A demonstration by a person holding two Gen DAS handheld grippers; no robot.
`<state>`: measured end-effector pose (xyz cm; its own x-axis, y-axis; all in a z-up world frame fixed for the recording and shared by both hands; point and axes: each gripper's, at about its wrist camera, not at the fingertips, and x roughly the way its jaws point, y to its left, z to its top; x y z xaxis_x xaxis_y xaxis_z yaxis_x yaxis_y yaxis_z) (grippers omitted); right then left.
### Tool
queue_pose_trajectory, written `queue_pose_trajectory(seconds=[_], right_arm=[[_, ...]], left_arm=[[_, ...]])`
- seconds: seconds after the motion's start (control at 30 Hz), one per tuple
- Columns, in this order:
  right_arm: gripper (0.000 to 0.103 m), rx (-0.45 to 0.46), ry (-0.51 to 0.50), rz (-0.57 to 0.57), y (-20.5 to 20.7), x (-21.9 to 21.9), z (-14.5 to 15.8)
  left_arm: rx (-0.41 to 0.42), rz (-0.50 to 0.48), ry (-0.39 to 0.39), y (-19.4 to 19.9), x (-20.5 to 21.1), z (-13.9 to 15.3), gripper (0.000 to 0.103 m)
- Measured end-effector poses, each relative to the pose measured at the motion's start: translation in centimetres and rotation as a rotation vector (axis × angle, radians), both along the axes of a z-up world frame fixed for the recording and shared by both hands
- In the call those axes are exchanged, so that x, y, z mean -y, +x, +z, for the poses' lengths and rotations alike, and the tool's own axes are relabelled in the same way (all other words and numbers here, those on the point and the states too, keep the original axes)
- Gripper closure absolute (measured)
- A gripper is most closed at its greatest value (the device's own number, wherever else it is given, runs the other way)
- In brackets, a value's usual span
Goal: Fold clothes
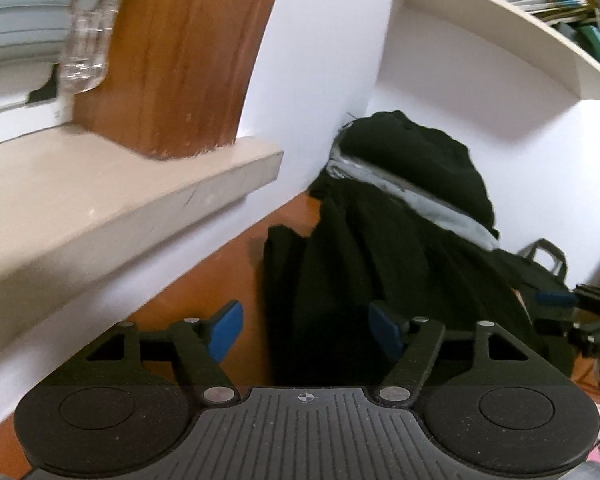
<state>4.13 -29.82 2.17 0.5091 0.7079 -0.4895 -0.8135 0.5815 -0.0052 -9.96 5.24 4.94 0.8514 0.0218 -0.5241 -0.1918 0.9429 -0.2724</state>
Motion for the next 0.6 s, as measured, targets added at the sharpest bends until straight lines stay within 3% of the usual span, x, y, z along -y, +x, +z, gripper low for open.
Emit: queue_pose_trajectory(seconds=[0.13,0.6], right_arm=[[0.026,-0.035,0.024,0.003,2.5,-1.3,-0.6],[0.016,-0.282,0.102,0.036,9.0,-1.9,-4.2]], left_arm=[[-0.039,-0.025,-0.021,3.1,-0.4,-0.5,0.025],[-0.127,-0.05,-0.106,7.1,-2.5,-3.2,0.018]])
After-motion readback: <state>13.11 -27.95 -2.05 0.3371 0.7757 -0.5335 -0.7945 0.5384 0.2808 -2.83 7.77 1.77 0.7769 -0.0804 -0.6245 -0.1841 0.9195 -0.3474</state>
